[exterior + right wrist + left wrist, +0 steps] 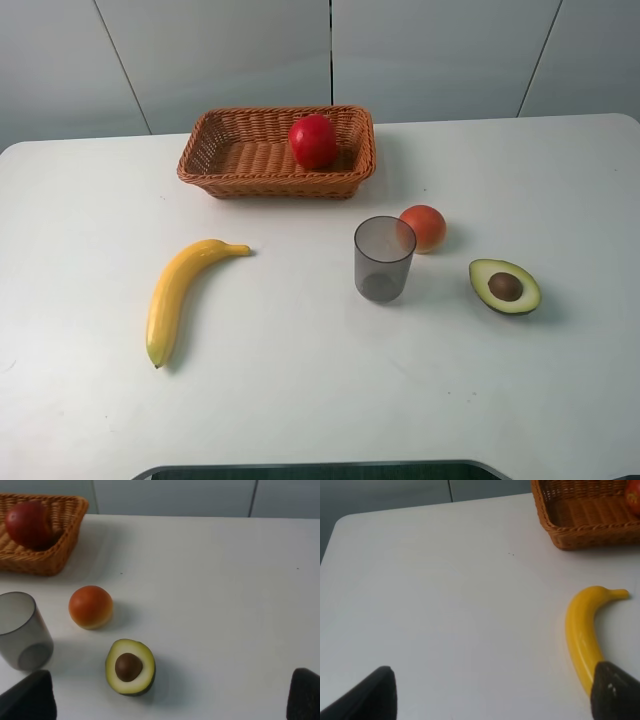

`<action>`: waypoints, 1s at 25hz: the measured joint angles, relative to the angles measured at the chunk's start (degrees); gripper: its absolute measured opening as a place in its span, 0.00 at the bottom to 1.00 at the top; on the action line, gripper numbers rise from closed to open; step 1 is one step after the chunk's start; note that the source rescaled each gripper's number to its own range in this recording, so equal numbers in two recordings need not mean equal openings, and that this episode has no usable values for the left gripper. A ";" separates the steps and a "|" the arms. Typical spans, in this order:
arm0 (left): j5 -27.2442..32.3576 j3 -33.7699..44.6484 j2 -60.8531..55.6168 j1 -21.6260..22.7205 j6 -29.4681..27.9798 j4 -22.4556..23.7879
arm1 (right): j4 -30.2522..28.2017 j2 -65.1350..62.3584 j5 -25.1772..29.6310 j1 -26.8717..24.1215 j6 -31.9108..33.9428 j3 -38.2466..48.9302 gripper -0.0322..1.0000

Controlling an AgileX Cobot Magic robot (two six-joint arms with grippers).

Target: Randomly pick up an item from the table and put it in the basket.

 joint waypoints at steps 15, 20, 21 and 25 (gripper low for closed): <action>0.00 0.00 0.00 0.00 0.00 0.00 | -0.22 0.00 0.00 -0.33 0.75 0.00 1.00; 0.00 0.00 0.00 0.00 0.00 0.00 | -0.22 0.00 0.00 -0.33 0.97 0.00 1.00; 0.00 0.00 0.00 0.00 0.00 0.00 | -0.22 0.00 0.00 -0.33 0.97 0.00 1.00; 0.00 0.00 0.00 0.00 0.00 0.00 | -0.22 0.00 0.00 -0.33 0.97 0.00 1.00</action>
